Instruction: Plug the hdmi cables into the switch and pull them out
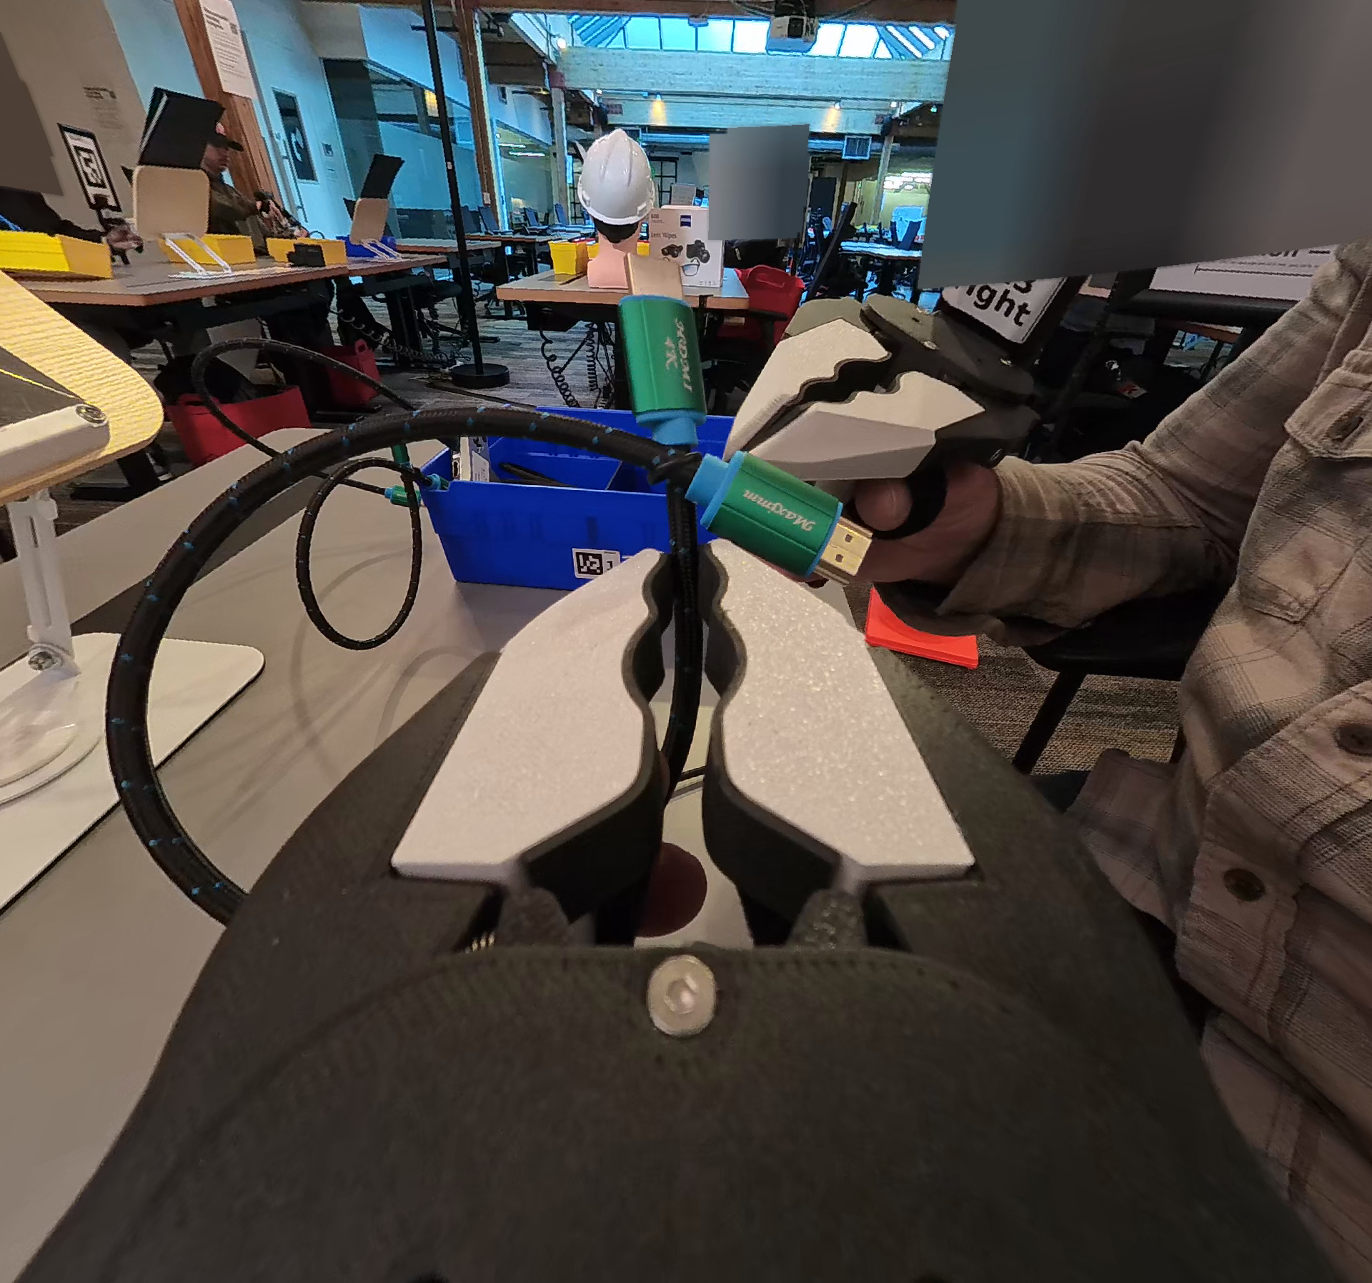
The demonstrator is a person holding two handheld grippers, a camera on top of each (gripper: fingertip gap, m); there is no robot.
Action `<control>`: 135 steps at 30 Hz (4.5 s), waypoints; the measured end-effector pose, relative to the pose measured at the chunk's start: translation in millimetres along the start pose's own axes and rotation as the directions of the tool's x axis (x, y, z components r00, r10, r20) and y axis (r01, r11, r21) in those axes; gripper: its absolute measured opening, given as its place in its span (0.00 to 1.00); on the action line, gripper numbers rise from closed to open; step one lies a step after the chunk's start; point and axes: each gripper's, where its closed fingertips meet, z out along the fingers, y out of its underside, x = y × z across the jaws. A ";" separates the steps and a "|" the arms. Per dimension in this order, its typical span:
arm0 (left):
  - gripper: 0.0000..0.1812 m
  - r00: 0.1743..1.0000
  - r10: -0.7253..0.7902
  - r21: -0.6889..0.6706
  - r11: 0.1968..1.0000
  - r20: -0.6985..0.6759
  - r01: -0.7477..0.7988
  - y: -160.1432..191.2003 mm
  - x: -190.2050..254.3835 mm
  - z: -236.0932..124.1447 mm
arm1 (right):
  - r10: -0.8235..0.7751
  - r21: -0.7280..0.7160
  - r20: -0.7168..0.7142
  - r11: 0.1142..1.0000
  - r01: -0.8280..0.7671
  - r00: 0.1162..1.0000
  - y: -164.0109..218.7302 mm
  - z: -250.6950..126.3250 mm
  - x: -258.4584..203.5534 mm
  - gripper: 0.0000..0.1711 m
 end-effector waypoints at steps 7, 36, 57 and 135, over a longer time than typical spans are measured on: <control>0.03 1.000 0.021 -0.030 0.999 0.006 -0.020 4.5 0.0 1.3 | 0.109 0.030 0.052 0.993 -0.110 0.993 -3.5 -1.9 0.1 0.00; 0.03 1.000 0.018 -0.038 0.999 0.004 -0.018 6.4 0.2 1.7 | -0.047 -0.019 0.042 0.999 0.048 0.998 6.5 -2.1 -2.7 0.00; 0.03 0.991 0.134 -0.151 0.980 0.029 -0.128 17.0 -0.1 2.9 | 0.332 0.017 0.161 0.941 -0.339 0.929 4.9 -2.4 1.9 0.00; 0.03 0.999 -0.040 -0.065 0.997 0.000 0.040 19.7 1.1 9.1 | -0.263 -0.115 -0.053 0.960 0.256 0.963 29.7 8.2 2.9 0.00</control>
